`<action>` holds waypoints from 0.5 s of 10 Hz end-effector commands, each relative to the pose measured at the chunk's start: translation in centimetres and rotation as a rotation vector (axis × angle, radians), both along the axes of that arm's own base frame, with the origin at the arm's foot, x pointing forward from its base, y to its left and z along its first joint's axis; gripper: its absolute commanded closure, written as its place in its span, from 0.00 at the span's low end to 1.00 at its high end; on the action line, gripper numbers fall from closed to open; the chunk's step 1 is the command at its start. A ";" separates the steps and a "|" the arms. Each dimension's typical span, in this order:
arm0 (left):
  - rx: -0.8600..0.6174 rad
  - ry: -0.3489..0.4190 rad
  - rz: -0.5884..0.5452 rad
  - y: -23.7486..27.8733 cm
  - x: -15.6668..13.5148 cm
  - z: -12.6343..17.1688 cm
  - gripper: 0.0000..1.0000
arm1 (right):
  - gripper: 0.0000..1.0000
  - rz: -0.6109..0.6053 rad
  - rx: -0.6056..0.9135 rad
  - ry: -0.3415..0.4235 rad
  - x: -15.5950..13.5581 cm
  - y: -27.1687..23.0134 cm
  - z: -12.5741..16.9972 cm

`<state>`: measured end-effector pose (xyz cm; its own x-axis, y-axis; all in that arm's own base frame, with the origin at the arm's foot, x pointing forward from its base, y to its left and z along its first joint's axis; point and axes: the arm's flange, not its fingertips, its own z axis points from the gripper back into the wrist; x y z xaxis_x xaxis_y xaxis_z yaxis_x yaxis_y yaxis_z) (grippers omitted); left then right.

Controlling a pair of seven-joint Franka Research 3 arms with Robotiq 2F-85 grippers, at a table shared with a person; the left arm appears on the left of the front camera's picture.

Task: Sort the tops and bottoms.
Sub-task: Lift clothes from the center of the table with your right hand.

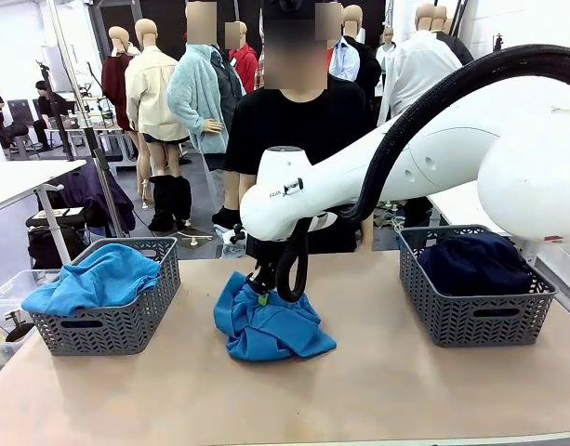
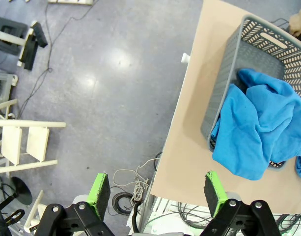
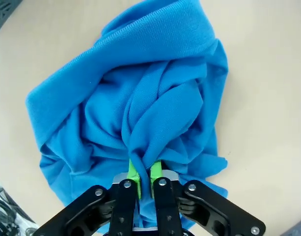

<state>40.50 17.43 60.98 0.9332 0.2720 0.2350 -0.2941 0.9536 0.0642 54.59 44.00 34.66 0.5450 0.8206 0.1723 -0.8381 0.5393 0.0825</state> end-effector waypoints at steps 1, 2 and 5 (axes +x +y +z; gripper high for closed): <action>-0.001 -0.013 0.017 0.0 0.0 0.0 0.00 | 1.00 0.023 -0.010 -0.005 -1.3 -0.6 0.6; -0.001 -0.013 0.017 0.0 0.0 0.0 0.00 | 1.00 0.048 -0.011 -0.007 -1.5 -0.8 2.2; -0.001 -0.013 0.017 0.0 0.0 0.0 0.00 | 1.00 0.056 -0.041 -0.084 -2.0 -1.6 7.7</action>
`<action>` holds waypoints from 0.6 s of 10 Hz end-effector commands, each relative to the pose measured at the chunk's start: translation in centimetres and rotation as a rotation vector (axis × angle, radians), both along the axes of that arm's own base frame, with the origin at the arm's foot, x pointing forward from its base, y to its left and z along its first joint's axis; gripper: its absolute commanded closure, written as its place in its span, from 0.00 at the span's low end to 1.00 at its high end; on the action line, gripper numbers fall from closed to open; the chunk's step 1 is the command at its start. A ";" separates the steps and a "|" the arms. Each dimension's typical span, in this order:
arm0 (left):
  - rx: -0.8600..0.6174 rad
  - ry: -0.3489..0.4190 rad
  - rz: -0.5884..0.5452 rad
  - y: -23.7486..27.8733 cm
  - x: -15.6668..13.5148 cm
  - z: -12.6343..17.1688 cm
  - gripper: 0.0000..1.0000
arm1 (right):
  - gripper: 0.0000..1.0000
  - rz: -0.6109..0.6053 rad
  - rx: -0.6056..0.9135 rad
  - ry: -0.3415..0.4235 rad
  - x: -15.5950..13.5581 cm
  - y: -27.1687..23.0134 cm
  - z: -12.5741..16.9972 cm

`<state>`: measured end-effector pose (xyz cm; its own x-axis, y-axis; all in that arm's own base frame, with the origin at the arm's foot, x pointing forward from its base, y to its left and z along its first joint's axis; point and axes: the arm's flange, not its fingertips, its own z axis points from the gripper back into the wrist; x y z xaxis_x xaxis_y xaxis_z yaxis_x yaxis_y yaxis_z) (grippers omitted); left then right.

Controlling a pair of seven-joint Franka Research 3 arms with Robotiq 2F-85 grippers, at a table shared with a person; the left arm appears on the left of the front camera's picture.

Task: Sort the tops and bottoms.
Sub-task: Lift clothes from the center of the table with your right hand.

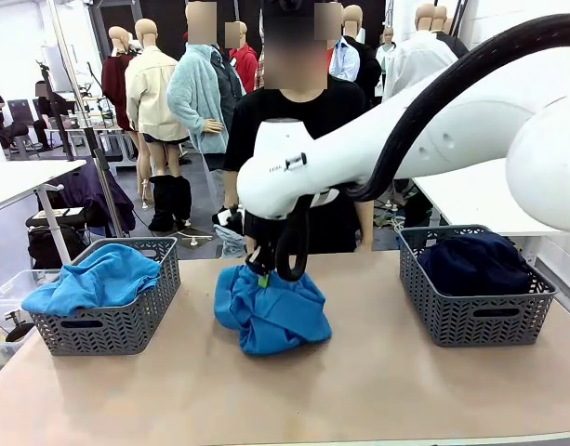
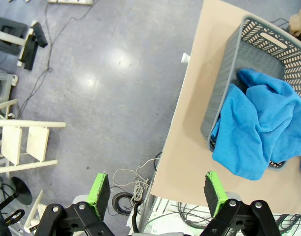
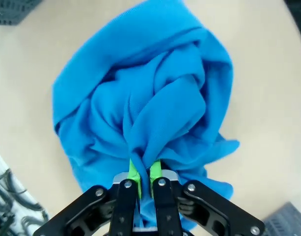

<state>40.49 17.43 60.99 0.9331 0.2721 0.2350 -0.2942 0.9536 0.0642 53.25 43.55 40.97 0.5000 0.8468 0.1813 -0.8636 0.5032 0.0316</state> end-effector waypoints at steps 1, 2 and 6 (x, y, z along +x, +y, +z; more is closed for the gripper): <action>-0.001 -0.013 0.017 0.0 0.0 0.0 0.00 | 1.00 0.007 -0.028 -0.083 -1.1 -1.5 4.2; -0.001 -0.013 0.017 0.0 0.0 0.0 0.00 | 1.00 0.004 -0.034 -0.145 -1.6 -1.5 6.9; -0.001 -0.013 0.017 0.0 0.0 0.0 0.00 | 1.00 -0.010 -0.039 -0.266 -2.6 -2.0 18.5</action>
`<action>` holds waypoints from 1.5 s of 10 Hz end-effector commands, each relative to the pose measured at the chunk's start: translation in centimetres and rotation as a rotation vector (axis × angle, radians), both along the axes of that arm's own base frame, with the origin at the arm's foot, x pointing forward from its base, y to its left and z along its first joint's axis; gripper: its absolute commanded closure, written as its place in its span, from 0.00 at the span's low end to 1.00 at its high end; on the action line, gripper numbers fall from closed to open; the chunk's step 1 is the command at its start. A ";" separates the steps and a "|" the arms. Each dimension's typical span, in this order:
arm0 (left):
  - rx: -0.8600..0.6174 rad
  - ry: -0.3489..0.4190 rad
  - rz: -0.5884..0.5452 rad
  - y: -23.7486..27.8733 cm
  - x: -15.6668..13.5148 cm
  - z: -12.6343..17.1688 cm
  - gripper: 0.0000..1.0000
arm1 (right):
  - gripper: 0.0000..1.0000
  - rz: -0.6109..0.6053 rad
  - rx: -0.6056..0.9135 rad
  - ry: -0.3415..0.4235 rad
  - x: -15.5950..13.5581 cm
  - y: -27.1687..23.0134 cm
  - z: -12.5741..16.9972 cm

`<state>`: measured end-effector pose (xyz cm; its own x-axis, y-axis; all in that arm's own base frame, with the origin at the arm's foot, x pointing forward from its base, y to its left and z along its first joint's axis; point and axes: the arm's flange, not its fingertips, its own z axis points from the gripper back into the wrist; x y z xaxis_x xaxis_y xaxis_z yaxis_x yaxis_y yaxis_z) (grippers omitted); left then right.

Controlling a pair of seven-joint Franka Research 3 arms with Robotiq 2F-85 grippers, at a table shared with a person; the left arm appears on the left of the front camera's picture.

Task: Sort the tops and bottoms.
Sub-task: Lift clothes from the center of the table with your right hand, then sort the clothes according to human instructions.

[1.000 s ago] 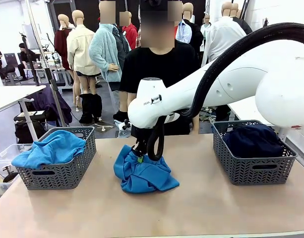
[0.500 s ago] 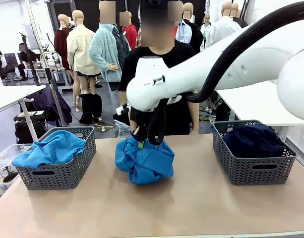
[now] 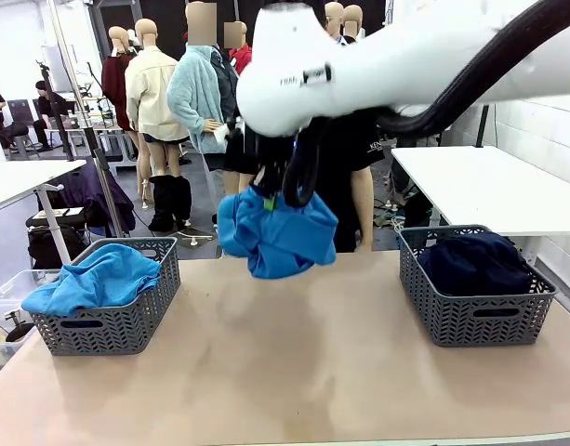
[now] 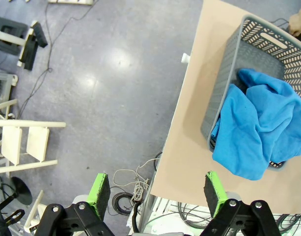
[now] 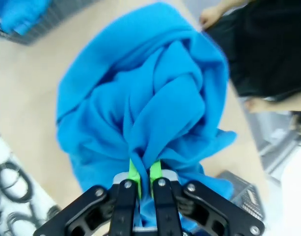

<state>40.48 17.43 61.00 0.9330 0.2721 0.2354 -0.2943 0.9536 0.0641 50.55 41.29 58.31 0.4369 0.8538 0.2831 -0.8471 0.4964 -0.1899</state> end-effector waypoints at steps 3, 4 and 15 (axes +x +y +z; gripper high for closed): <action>-0.001 -0.012 0.017 0.0 0.0 -0.1 0.00 | 1.00 -0.068 0.003 -0.070 -0.8 0.6 8.0; -0.001 -0.012 0.017 0.0 0.0 -0.1 0.00 | 1.00 -0.061 0.007 -0.055 -0.3 0.9 9.3; -0.001 -0.012 0.017 0.0 0.0 -0.1 0.00 | 1.00 -0.028 0.028 -0.052 -1.4 -0.6 8.5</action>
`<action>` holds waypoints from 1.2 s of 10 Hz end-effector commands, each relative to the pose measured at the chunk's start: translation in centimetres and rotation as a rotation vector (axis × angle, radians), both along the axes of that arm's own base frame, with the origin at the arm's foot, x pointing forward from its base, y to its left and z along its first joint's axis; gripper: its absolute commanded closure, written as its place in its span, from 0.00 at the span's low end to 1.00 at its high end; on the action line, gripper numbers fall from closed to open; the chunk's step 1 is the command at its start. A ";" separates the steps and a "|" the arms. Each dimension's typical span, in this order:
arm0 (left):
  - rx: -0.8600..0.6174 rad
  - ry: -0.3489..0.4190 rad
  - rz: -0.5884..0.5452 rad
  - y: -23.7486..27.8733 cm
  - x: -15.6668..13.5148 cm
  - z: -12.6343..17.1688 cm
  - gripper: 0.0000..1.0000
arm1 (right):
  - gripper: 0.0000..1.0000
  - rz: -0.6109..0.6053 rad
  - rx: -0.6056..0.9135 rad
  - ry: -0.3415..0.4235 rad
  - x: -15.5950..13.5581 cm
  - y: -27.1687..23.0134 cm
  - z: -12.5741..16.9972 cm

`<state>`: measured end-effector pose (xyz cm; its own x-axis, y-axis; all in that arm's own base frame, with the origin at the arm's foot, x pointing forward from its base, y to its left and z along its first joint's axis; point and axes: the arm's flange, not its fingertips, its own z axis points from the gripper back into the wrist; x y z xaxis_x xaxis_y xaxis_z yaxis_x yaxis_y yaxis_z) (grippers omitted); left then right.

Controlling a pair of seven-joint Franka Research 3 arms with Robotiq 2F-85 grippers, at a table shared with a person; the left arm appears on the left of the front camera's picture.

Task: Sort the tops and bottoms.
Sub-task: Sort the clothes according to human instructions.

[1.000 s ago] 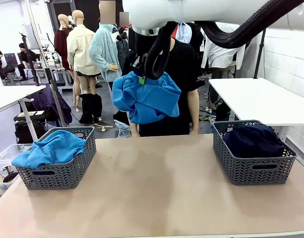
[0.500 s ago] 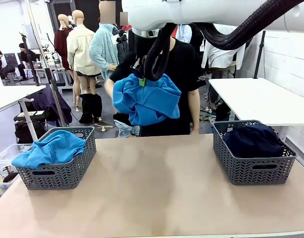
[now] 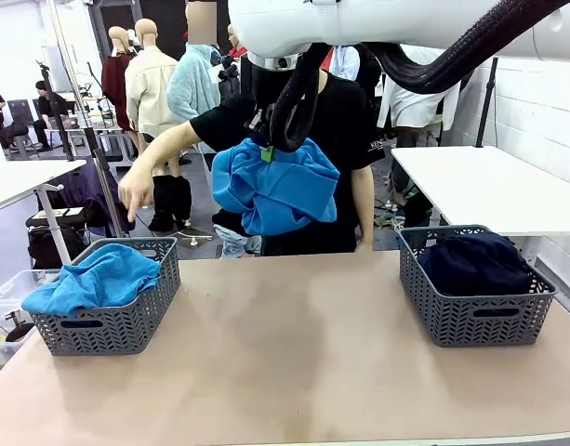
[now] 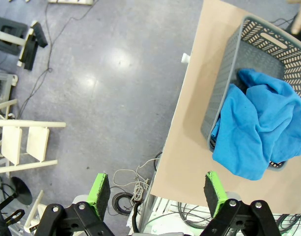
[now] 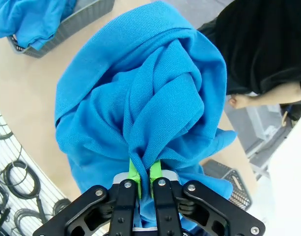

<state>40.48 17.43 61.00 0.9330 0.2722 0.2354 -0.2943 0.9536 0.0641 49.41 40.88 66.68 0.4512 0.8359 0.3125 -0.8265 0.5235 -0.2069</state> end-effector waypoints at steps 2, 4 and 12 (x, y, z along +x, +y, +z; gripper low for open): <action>-0.001 -0.012 0.017 0.0 0.0 -0.1 0.00 | 1.00 0.000 0.010 -0.021 -0.3 -0.2 0.1; -0.001 -0.012 0.017 0.0 0.0 -0.1 0.00 | 1.00 0.000 0.010 -0.021 -0.3 -0.2 0.1; -0.001 -0.012 0.017 0.0 0.0 -0.1 0.00 | 1.00 0.000 0.010 -0.021 -0.3 -0.2 0.1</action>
<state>40.48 17.43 61.00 0.9330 0.2722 0.2354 -0.2943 0.9536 0.0641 49.41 40.88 66.68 0.4512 0.8359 0.3126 -0.8265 0.5235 -0.2069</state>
